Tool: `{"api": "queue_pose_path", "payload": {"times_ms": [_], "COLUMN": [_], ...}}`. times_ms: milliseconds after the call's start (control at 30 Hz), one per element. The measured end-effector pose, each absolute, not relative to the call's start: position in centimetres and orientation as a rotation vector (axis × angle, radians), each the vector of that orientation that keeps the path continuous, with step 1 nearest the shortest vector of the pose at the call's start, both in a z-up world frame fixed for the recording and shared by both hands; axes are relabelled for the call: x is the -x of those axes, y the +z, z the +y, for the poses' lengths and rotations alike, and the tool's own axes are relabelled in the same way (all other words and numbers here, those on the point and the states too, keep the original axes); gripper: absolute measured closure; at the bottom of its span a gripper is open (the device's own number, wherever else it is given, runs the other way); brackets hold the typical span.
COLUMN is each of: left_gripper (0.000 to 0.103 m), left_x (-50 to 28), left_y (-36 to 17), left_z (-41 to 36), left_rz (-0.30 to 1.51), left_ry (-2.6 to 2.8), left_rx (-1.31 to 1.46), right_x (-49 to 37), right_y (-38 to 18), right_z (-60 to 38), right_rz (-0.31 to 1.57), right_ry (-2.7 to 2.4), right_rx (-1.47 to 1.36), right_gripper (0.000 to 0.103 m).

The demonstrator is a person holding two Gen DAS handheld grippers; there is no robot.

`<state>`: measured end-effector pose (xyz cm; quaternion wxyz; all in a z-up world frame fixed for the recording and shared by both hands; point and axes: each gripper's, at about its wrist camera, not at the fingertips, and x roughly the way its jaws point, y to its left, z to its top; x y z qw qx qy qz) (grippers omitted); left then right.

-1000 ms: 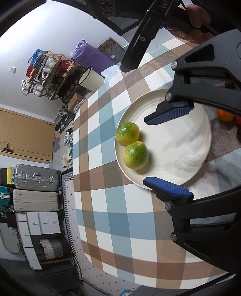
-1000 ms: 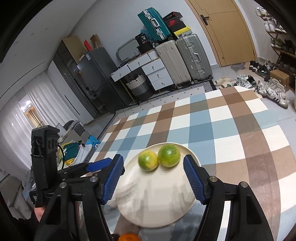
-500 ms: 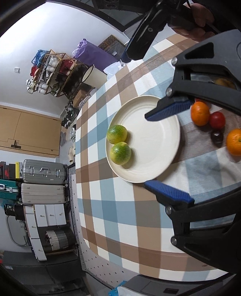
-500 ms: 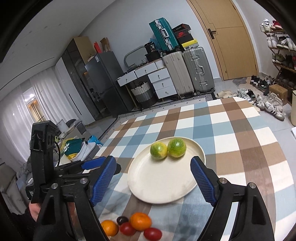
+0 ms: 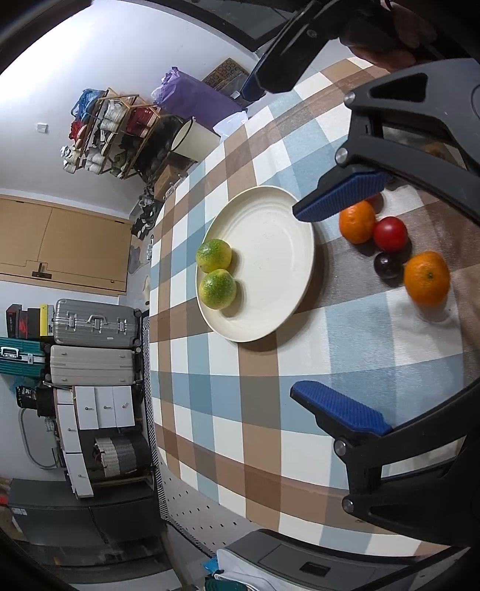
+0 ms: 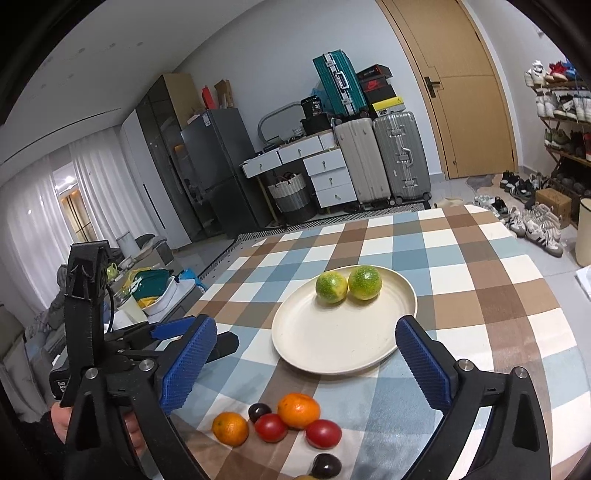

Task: Organize fruits
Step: 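Grasp the orange with the left tool while the right tool grasps a small orange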

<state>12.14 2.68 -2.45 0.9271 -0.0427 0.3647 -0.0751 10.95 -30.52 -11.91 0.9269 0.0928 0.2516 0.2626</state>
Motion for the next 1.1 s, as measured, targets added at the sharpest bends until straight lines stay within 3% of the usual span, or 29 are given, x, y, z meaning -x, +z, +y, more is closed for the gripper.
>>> {"api": "queue_pose_path", "payload": {"times_ms": [100,1100], "left_gripper": [0.001,0.002], "left_x": [-11.3,-8.5], "left_y": [-2.6,-10.3], "left_z": [2.8,3.5], "left_rz": [0.736,0.876], "left_ry": [-0.138,-0.168], "left_rx": [0.082,0.132], "right_x": [-10.2,-7.2], "right_y": [-12.1,-14.5], "right_z": [-30.2,-29.5], "right_rz": [0.515,0.567], "right_ry": [0.533,0.532], "right_rx": [-0.181,-0.137], "right_gripper": [0.001,0.001]}}
